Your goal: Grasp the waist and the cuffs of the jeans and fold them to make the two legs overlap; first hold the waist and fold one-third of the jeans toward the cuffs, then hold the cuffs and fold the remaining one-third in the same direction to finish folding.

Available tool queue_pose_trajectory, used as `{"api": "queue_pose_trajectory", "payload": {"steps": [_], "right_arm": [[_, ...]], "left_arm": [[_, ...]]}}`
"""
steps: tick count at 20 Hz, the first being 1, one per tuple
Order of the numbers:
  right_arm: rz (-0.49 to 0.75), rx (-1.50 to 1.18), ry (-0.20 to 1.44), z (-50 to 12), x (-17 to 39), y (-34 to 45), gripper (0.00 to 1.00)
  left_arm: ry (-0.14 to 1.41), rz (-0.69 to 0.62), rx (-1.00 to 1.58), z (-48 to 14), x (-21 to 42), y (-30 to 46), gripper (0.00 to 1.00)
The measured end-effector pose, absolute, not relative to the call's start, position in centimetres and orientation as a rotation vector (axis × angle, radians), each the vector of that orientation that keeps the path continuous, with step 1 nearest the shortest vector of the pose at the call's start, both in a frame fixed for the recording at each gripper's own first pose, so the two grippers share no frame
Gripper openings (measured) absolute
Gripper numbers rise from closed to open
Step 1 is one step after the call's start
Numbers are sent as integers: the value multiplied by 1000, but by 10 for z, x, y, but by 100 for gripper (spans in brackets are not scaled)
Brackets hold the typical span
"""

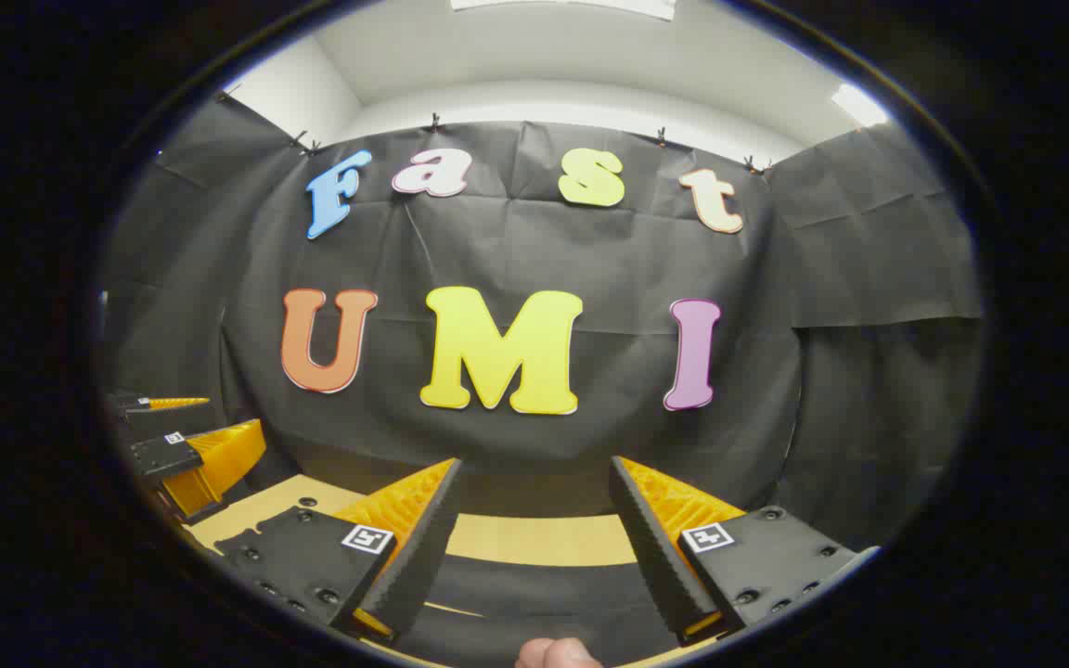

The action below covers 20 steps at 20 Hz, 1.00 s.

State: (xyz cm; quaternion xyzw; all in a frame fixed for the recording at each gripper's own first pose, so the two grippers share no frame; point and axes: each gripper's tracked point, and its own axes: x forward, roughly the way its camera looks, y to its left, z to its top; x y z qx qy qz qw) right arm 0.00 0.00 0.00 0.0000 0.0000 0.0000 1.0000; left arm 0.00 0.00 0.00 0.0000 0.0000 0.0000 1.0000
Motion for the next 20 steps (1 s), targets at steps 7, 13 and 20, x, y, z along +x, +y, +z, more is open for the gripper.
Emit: {"api": "queue_pose_trajectory", "payload": {"steps": [7, 13, 20], "right_arm": [[-6, 5, 6, -3, 2, -3, 94], [-5, 8, 9, -6, 3, -3, 94], [-24, 13, 28, -16, 5, -16, 94]], "left_arm": [[6, -1, 1, -5, 4, 0, 98], [-11, -4, 8, -1, 3, -1, 98], [9, -24, 14, -9, 8, -8, 98]]}}
